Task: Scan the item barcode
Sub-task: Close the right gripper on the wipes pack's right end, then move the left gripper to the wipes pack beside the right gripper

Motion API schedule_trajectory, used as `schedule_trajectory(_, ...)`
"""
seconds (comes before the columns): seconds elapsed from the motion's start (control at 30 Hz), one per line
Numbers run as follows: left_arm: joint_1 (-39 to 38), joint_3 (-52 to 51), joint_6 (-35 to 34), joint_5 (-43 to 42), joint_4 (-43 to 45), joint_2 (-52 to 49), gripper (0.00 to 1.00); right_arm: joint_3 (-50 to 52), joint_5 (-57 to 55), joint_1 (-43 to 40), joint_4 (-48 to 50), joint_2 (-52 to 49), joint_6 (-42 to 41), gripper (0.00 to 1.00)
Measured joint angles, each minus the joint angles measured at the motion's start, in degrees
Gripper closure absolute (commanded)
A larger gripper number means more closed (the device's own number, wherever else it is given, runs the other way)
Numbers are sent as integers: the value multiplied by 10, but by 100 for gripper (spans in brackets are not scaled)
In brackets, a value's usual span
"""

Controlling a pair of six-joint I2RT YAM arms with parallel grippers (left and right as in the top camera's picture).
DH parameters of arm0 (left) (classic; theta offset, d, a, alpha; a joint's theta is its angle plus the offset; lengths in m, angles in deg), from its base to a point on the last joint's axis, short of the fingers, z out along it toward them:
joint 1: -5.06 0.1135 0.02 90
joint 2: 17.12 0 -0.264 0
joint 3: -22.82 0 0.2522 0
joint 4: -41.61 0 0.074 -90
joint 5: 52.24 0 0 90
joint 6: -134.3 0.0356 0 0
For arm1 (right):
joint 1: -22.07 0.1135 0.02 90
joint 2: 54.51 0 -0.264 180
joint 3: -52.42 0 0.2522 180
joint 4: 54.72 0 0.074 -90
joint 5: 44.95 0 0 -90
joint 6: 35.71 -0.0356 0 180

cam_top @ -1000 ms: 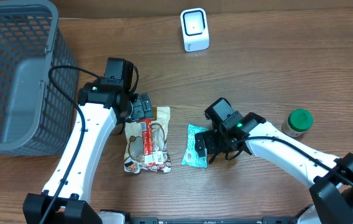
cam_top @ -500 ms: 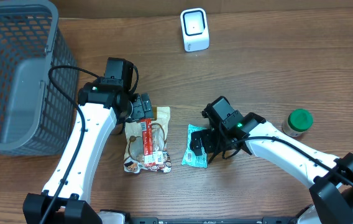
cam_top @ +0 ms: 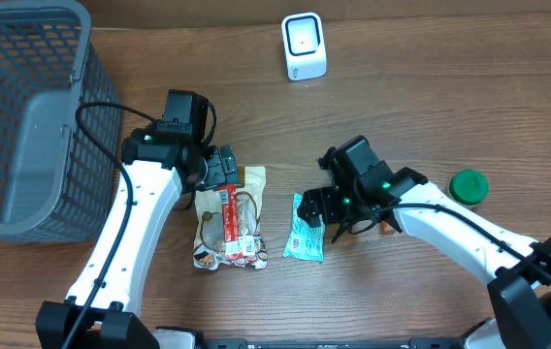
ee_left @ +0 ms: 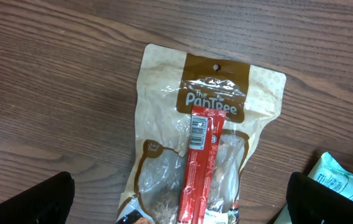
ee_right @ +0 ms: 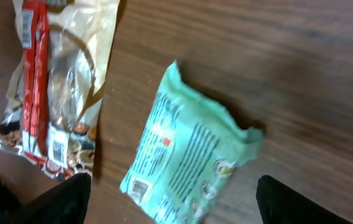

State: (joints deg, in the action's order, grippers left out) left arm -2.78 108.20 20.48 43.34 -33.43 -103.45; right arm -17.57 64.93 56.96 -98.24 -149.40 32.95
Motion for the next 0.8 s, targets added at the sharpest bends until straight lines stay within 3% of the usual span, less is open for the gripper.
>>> schedule_trajectory(0.4,0,0,0,0,0,0,0,0,-60,0,6,-6,-21,18)
schedule_trajectory(0.57,0,0,-2,-11,51,0,0,0,-57,0,6,-35,-29,32)
schedule_trajectory(0.6,0,0,-2,-14,62,0,14,0,-57,0,7,-40,-30,37)
schedule_trajectory(0.63,0,0,-4,-23,70,0,38,0,-57,0,10,-45,-33,41)
schedule_trajectory(0.67,0,0,0,-34,71,0,53,0,-56,0,14,-51,-36,43)
schedule_trajectory(0.73,0,0,6,-63,66,0,61,0,-53,0,21,-56,-40,46)
schedule_trajectory(0.8,0,0,16,-98,50,0,57,0,-52,0,21,-58,-43,48)
